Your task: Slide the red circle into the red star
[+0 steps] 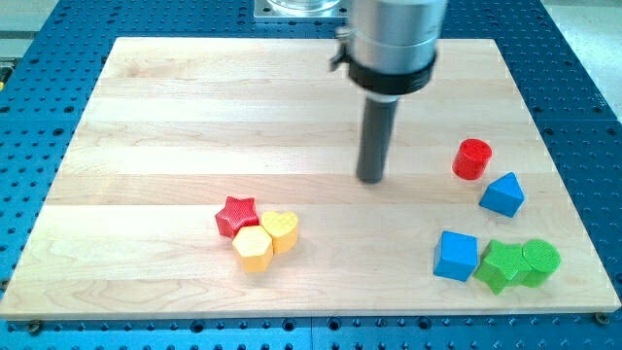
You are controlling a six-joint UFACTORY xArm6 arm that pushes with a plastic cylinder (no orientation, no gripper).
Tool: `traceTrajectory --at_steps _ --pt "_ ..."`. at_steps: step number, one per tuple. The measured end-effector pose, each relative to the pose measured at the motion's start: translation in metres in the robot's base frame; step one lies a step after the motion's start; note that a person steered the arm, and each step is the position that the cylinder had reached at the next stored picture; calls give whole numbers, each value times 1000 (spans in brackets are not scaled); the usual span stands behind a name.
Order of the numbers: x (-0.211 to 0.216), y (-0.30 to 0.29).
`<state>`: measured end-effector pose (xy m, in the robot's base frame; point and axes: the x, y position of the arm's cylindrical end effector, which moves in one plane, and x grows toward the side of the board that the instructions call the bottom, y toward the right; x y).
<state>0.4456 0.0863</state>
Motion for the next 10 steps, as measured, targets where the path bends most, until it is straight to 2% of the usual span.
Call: traceTrajectory --at_steps 1,2,3,4,5,6,7,8,9,10 --pt "-51 39" --pt "-61 143" --pt "-37 177" --pt "1 122" --pt "10 -21" --pt "9 -91" --pt "-5 -43" --pt "35 -50" --pt "63 -102" --pt "47 -102"
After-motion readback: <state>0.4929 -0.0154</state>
